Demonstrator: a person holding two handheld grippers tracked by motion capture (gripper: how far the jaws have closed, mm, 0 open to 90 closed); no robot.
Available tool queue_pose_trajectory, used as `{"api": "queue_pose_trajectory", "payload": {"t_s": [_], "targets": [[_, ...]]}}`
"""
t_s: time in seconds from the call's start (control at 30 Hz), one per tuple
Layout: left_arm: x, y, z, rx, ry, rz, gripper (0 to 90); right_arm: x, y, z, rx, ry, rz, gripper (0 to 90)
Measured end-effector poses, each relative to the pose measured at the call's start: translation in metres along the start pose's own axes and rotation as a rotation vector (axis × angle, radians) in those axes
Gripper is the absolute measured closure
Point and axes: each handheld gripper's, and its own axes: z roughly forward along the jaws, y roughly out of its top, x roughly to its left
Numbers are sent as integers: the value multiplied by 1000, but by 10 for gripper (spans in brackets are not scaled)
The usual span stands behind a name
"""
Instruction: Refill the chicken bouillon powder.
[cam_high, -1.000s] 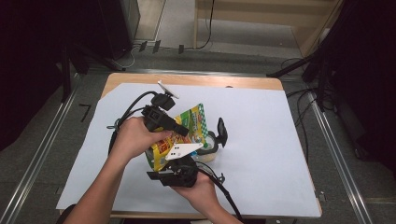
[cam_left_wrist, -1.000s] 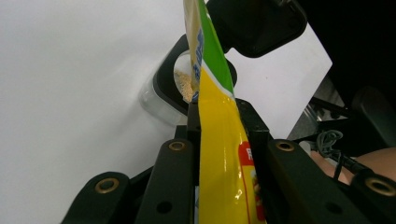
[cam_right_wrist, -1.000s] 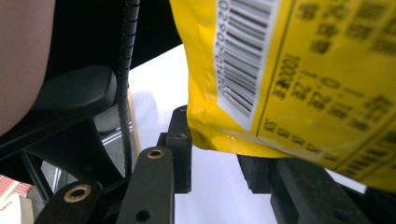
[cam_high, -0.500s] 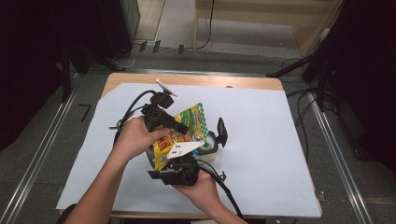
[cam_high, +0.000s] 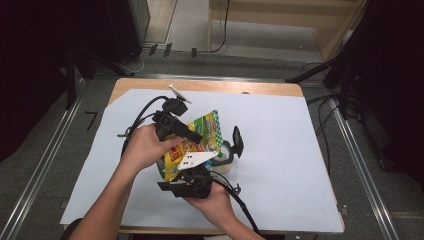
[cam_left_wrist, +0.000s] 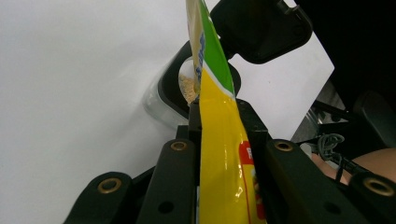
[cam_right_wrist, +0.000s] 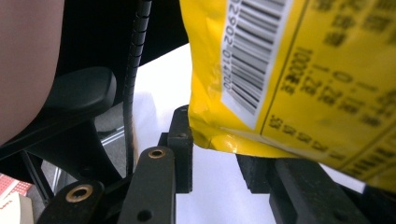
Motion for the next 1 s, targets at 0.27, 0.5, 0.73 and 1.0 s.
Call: {"api": "queue_pose_trajectory", "payload": {"t_s": [0.27, 0.5, 0.73, 1.0], "targets": [[0, -1, 0, -11, 5, -1, 798, -1, 0, 0, 2, -3, 0, 708], [1, -3, -4, -22, 16, -7, 795, 0, 2, 2, 4, 3, -4, 708], [2, -7, -10, -43, 25, -14, 794, 2, 5, 5, 8, 14, -18, 708], [4, -8, -13, -58, 30, -21, 791, 2, 8, 6, 12, 17, -25, 707]]}}
